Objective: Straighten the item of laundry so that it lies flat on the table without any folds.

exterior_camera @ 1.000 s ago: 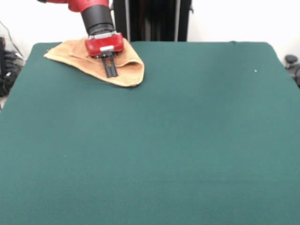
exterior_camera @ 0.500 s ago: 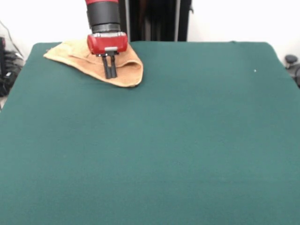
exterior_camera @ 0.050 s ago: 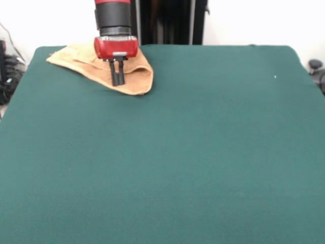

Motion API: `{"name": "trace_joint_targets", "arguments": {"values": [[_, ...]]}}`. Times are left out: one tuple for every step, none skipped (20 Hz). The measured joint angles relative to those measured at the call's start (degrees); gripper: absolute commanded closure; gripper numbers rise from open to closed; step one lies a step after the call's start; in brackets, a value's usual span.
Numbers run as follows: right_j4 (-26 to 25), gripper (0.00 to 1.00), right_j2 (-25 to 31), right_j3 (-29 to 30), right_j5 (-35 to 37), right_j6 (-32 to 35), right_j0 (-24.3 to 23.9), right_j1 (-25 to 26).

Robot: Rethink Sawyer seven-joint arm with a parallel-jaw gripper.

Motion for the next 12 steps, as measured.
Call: {"name": "trace_joint_targets", "arguments": {"values": [[-0.1, 1.0, 0.1, 0.0, -0.1, 0.0, -0.3, -0.1], [-0.1, 1.0, 0.3, 0.0, -0.2, 0.0, -0.6, -0.1], [-0.1, 1.0, 0.3, 0.0, -0.7, 0.0, -0.8, 0.0], [0.0, 1.0, 0.2, 0.0, -1.2, 0.0, -0.9, 0.2], [0.0, 1.0, 0.2, -0.1, -1.7, 0.0, -1.1, 0.3], [0.1, 1.0, 0.2, -0.1, -2.2, 0.0, -1.3, 0.5], [0.0, 1.0, 0.2, -0.2, -3.3, 0.0, -1.9, 0.8], [0.0, 1.0, 0.3, -0.2, -4.4, 0.0, -2.4, 1.0], [-0.1, 1.0, 0.3, -0.3, -5.5, 0.0, -2.9, 1.3], [-0.1, 1.0, 0.4, -0.4, -6.2, 0.0, -3.3, 1.5], [-0.1, 1.0, 0.4, -0.5, -7.2, 0.0, -3.8, 1.8], [-0.2, 1.0, 0.5, -0.6, -8.1, 0.0, -4.3, 2.1]]}}
